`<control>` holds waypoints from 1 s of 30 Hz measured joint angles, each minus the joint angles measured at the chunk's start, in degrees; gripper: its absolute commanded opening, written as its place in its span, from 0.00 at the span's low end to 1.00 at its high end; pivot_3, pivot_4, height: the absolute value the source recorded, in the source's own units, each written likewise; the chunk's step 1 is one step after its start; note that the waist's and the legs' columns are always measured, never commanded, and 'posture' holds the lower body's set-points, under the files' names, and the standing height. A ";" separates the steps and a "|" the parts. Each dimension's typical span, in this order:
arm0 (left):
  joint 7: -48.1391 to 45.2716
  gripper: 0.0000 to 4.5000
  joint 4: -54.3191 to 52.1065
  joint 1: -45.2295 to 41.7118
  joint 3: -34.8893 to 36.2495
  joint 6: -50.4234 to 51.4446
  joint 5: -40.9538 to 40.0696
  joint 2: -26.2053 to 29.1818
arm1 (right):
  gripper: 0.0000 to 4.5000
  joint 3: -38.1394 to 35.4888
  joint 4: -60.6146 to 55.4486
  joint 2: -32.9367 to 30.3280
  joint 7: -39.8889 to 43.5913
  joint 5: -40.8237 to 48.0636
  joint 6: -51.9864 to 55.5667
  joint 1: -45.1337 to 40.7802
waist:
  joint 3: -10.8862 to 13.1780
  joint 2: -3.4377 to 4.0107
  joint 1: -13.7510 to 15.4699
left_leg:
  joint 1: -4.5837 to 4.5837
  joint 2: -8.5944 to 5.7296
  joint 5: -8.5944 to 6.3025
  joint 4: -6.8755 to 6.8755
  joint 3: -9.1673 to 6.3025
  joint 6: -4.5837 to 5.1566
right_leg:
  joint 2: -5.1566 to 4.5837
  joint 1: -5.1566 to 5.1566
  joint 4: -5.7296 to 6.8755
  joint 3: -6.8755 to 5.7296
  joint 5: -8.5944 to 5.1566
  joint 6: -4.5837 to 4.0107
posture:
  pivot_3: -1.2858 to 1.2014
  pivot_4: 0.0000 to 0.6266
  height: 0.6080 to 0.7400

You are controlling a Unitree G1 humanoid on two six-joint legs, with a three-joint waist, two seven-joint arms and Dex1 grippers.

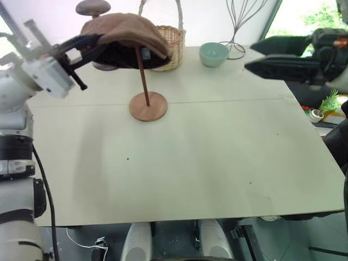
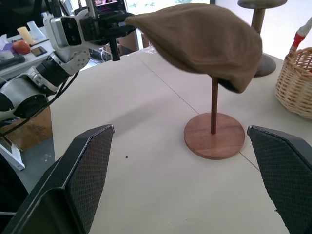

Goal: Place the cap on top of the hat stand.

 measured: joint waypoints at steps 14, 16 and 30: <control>-7.78 0.09 7.53 5.05 -2.63 -14.12 -4.43 -0.07 | 1.00 3.45 1.77 -1.13 3.04 -2.75 -1.22 -0.16 | -0.01 0.02 -0.16 | 0.02 0.01 0.00 0.00 0.03 0.00 | -0.01 -0.02 0.03 0.00 0.01 0.00 | 0.52 0.24 0.91; -7.86 0.28 9.62 5.17 -2.64 -14.99 -4.26 0.08 | 1.00 3.80 1.95 -1.14 3.42 -3.10 -1.47 -0.16 | -0.01 0.02 -0.16 | 0.01 0.01 0.00 0.00 0.03 0.00 | -0.02 -0.02 0.03 0.00 0.01 0.01 | 0.52 0.24 0.91; -0.76 0.99 -1.76 22.88 0.98 -6.21 -1.27 7.12 | 1.00 6.18 4.19 -0.29 6.55 -6.32 -5.19 -0.93 | 0.00 0.05 -0.67 | 0.01 0.06 0.00 -0.17 0.07 0.00 | -0.02 -0.17 0.03 0.03 -0.01 -0.03 | 0.52 0.24 0.91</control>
